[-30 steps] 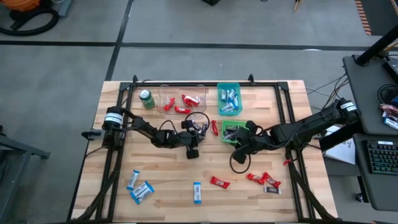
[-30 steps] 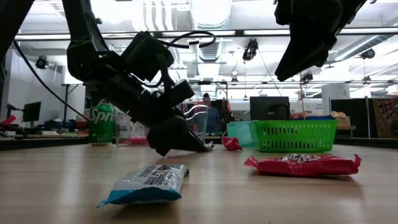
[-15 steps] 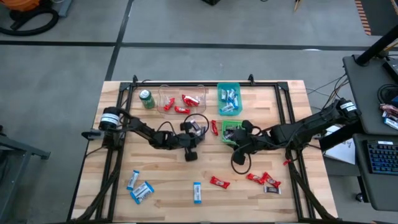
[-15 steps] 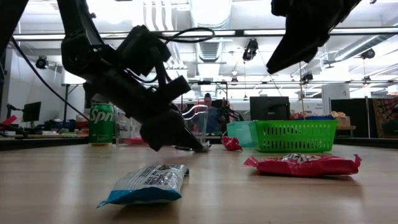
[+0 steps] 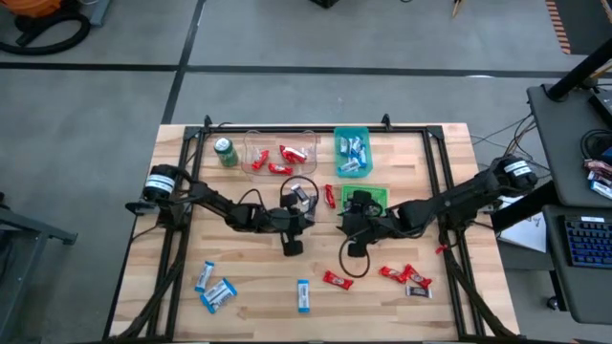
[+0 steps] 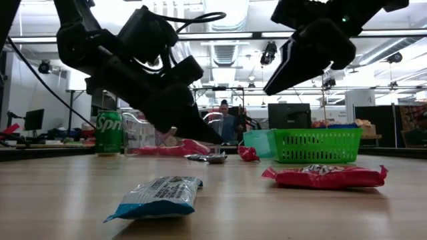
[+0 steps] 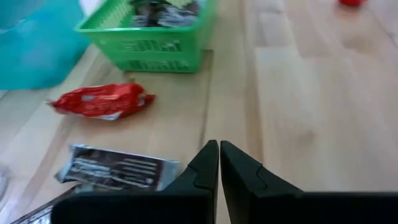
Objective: Sort candy
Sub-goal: Put the brown chocolate bar into the green bin, then put the white chocolate bar into the blue bin
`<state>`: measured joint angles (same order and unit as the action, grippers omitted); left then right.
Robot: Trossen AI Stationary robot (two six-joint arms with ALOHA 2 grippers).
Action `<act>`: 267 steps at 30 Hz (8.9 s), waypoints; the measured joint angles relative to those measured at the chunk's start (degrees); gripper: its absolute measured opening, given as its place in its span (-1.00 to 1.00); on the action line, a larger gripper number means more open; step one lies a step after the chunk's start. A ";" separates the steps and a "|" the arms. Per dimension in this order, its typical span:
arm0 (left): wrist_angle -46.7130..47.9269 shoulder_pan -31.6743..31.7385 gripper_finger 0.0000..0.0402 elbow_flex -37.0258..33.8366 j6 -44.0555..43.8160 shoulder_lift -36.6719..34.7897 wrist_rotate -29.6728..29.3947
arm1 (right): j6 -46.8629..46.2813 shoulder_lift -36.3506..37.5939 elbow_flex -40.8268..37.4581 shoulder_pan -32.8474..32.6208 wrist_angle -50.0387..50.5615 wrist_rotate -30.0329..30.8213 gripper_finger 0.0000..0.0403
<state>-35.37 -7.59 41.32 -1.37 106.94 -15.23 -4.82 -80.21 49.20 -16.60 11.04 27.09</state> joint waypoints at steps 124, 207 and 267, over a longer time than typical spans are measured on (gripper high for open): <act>13.72 -2.24 -0.34 -0.22 -2.78 -23.93 0.66 | -3.09 3.64 7.75 13.82 30.33 -8.16 -0.94; 104.94 -32.42 -0.16 20.61 -90.38 -9.81 19.35 | -14.75 4.05 7.69 2.77 23.15 -9.11 -0.54; 61.22 -36.12 -0.96 21.54 -27.25 -20.00 -27.50 | -5.34 2.83 5.03 -7.24 1.81 -9.20 -0.54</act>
<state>25.86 -43.71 62.86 -28.61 86.94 -42.72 -10.16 -77.38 54.22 -23.84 12.84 17.89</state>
